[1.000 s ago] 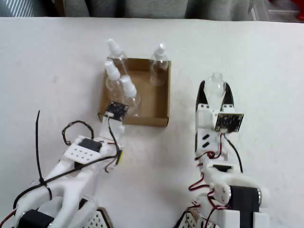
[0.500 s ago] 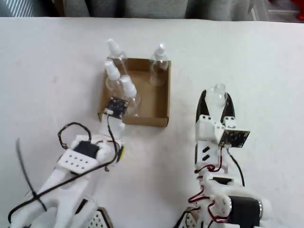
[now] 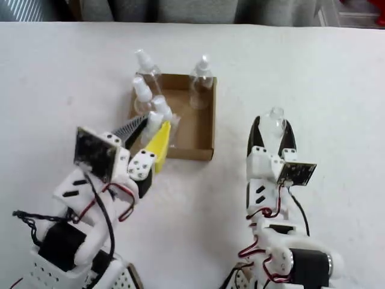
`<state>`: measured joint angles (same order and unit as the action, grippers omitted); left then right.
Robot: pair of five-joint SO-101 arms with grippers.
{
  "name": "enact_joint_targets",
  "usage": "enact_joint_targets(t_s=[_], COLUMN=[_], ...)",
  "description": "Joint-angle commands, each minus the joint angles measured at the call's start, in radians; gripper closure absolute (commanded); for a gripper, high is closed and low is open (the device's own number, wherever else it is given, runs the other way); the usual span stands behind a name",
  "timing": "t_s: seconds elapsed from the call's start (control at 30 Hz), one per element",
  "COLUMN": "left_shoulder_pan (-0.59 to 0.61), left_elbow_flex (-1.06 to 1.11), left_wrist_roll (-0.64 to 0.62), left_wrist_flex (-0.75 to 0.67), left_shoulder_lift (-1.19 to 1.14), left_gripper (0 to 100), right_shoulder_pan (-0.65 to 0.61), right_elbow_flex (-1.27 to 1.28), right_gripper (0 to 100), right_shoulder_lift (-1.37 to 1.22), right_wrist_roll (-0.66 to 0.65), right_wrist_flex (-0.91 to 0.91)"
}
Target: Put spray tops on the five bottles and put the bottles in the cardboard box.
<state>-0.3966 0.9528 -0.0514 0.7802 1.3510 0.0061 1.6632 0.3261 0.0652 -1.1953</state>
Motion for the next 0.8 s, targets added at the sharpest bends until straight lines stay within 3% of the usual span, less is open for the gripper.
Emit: enact_joint_targets(t_s=[0.0, 0.1, 0.2, 0.53, 0.77], left_shoulder_pan=[-0.068, -0.068, -0.068, -0.07, -0.077], left_elbow_flex=[-0.112, -0.157, -0.25, -0.684, -0.859], left_wrist_roll=[-0.005, -0.005, -0.005, -0.005, -0.005], left_wrist_flex=[-0.29, -0.551, -0.692, -0.706, -0.71], left_shoulder_lift=[-0.025, -0.114, -0.24, -0.677, -0.889], left_gripper=[98, 98, 98, 98, 98], right_shoulder_pan=[-0.035, -0.053, -0.081, -0.269, -0.361], right_elbow_flex=[0.011, 0.011, 0.011, 0.011, 0.011], right_gripper=[98.3, 98.3, 98.2, 98.3, 98.3], right_shoulder_lift=[0.036, 0.038, 0.039, 0.039, 0.039], right_wrist_roll=[0.023, 0.023, 0.023, 0.02, 0.02], right_wrist_flex=[-0.004, -0.004, -0.018, -0.133, -0.188])
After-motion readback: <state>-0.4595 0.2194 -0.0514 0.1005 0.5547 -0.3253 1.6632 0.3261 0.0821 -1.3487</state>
